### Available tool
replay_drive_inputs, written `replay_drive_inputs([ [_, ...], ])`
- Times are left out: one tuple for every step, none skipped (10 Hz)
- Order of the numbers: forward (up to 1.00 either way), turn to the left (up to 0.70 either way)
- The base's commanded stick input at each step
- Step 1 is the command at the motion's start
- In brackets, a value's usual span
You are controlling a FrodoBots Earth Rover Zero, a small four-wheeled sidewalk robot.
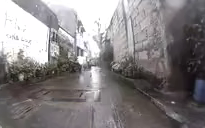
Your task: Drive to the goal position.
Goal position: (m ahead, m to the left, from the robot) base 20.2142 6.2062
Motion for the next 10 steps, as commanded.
replay_drive_inputs([
  [0.00, -0.99],
  [0.00, -0.99],
  [0.00, -0.89],
  [-0.31, 0.00],
  [-1.00, 0.00],
  [-1.00, 0.00],
  [-1.00, 0.00],
  [-1.00, 0.00],
  [-1.00, 0.00],
  [-1.00, 0.00],
])
